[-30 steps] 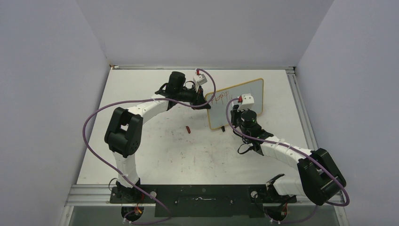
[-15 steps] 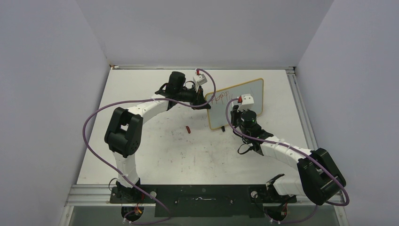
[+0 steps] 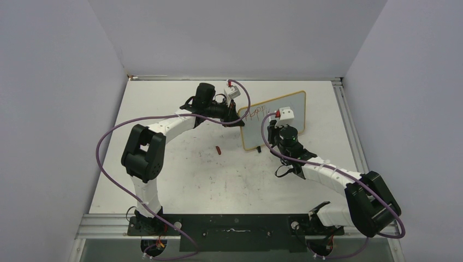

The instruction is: Write a sentence on the whiteboard

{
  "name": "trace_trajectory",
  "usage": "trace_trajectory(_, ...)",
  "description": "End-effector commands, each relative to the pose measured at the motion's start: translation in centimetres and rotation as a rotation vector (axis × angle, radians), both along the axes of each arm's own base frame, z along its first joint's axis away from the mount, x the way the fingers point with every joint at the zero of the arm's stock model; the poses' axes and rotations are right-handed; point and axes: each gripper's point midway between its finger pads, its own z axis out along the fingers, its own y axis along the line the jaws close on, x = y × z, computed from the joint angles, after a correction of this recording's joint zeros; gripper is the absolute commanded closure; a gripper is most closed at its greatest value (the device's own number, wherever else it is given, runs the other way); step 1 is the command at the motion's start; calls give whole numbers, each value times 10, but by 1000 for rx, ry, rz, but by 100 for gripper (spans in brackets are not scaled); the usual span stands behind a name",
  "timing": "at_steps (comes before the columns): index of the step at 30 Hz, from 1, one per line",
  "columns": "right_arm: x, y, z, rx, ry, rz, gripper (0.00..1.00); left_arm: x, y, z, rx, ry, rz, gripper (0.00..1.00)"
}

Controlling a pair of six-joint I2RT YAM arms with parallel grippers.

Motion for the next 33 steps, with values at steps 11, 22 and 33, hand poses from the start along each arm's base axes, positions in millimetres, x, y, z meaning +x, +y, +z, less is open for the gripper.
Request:
trace_trajectory(11,25,-7,31,25,-76,-57,95,-24,-4,-9,39,49,-57,100)
trace_trajectory(22,23,-8,14,14,-15,-53,95,-24,-4,-8,39,47,-58,100)
trace_trajectory(33,12,-8,-7,18,48,-35,95,-24,-4,-8,39,46,-59,100)
